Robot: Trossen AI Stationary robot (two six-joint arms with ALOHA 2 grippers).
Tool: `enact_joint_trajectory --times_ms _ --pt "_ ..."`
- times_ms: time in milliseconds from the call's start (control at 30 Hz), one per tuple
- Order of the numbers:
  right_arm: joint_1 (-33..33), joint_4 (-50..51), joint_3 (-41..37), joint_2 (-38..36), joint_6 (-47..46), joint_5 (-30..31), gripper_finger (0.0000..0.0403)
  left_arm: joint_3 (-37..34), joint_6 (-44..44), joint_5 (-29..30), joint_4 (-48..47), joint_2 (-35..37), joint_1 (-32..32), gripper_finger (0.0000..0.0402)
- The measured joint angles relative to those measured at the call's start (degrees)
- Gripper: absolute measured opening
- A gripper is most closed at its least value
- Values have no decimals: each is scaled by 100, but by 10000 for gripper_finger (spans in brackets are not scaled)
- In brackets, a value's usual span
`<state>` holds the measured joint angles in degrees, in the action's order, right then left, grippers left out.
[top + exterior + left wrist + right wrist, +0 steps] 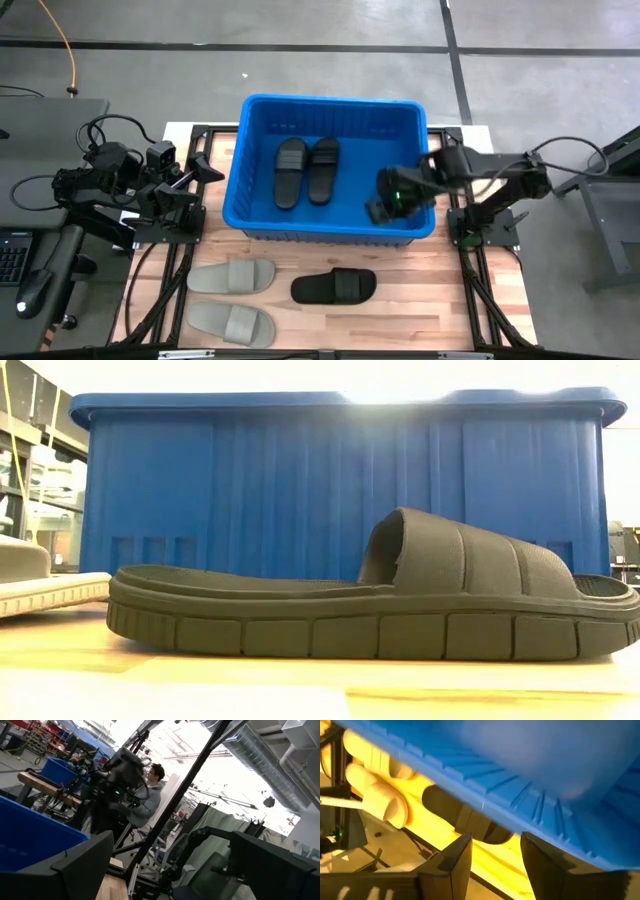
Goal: Pick and place slides into bin
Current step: Put the black slide into the blue bin
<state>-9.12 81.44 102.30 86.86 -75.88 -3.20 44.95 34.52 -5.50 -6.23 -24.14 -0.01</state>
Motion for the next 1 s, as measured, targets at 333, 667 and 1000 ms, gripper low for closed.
enact_joint_trajectory --times_ms 333,667,1000 --pt "-1478 -372 0 29 -1732 1087 159 -1 0 2 -14 0 1 392" --pt "-2481 -854 -2 487 -2862 1386 157 0 0 13 -31 0 0 392" --pt "-3024 -1424 -2 1302 -3524 1763 178 0 22 17 -34 0 2 392"
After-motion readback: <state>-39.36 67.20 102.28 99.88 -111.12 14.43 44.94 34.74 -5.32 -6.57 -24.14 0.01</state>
